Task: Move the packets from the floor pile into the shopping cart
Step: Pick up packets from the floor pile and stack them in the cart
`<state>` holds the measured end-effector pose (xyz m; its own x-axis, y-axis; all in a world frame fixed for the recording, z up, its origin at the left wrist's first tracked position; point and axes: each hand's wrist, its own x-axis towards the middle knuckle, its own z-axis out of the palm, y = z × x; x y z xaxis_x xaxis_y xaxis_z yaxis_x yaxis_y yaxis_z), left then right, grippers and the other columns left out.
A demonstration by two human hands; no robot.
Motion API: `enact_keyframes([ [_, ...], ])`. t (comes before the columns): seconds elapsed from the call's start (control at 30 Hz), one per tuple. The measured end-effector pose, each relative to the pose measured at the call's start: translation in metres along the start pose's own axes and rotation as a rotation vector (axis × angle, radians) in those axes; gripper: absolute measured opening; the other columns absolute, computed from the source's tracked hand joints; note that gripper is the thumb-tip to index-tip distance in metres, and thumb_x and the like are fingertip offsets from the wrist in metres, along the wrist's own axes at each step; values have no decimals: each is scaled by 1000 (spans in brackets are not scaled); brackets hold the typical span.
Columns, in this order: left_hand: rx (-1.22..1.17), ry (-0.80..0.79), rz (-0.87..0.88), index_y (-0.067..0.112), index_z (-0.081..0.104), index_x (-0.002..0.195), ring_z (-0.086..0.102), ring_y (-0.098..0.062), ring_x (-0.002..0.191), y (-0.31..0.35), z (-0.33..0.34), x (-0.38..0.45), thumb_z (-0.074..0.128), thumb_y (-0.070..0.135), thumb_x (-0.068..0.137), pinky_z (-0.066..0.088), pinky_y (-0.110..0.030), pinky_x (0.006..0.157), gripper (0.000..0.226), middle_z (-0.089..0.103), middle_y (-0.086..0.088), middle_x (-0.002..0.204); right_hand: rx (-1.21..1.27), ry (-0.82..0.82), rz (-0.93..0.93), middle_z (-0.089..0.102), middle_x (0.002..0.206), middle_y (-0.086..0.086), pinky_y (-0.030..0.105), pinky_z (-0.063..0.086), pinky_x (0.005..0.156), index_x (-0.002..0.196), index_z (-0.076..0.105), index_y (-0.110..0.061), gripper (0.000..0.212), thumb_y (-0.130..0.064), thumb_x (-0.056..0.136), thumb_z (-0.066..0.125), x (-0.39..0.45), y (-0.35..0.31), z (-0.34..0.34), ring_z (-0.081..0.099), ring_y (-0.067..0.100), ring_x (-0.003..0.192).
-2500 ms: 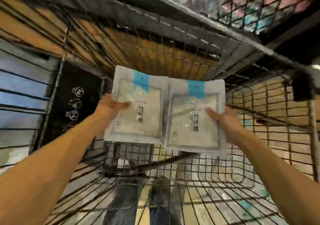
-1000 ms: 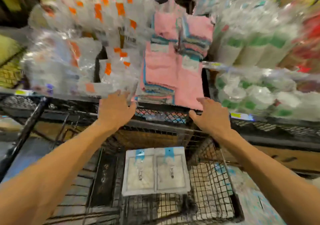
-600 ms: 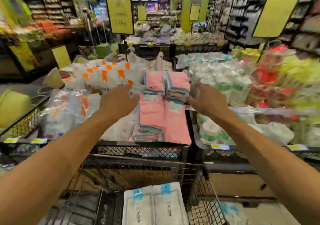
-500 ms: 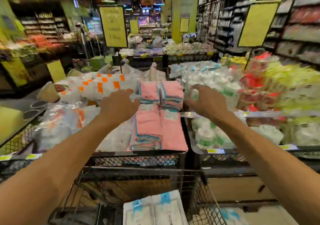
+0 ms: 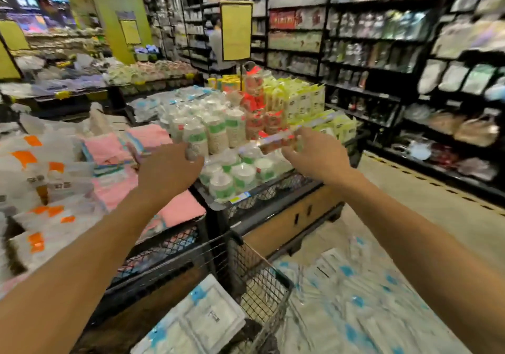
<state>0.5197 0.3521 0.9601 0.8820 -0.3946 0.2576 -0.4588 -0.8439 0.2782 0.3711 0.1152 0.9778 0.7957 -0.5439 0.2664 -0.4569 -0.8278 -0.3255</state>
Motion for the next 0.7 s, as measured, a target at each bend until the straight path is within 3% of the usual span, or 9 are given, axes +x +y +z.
enact_keyframes([
  [0.13,-53,-96,135,25,49,146,54,-36,127,57,26,-19,43,57,100,46,-45,96,57,57,-11,142,-70,22,173,63,138,5,43,55,94,149,47,-23,65,-61,97,56,-54,61,-29,61,30,121],
  [0.27,-94,-142,292,28,50,145,54,-36,128,122,47,-47,44,56,100,46,-47,101,53,55,-10,145,-132,65,303,64,134,8,37,50,76,153,43,-20,66,-56,100,56,-110,120,-64,65,29,113],
  [0.43,-135,-209,473,25,56,134,60,-32,114,200,70,-79,42,54,99,49,-44,89,48,62,-8,134,-163,112,450,61,139,6,40,51,88,153,43,-21,67,-57,98,58,-167,194,-96,59,30,124],
  [0.63,-189,-325,549,21,57,135,64,-31,101,296,112,-122,41,61,95,54,-48,90,59,67,-7,115,-125,126,578,60,143,5,41,51,94,151,45,-20,69,-58,96,59,-231,294,-119,58,29,127],
  [0.7,-159,-364,569,24,51,143,62,-33,111,324,130,-138,42,61,97,50,-53,98,60,66,-6,122,-126,119,620,59,144,4,44,52,99,152,44,-22,69,-58,95,59,-252,328,-122,56,29,130],
])
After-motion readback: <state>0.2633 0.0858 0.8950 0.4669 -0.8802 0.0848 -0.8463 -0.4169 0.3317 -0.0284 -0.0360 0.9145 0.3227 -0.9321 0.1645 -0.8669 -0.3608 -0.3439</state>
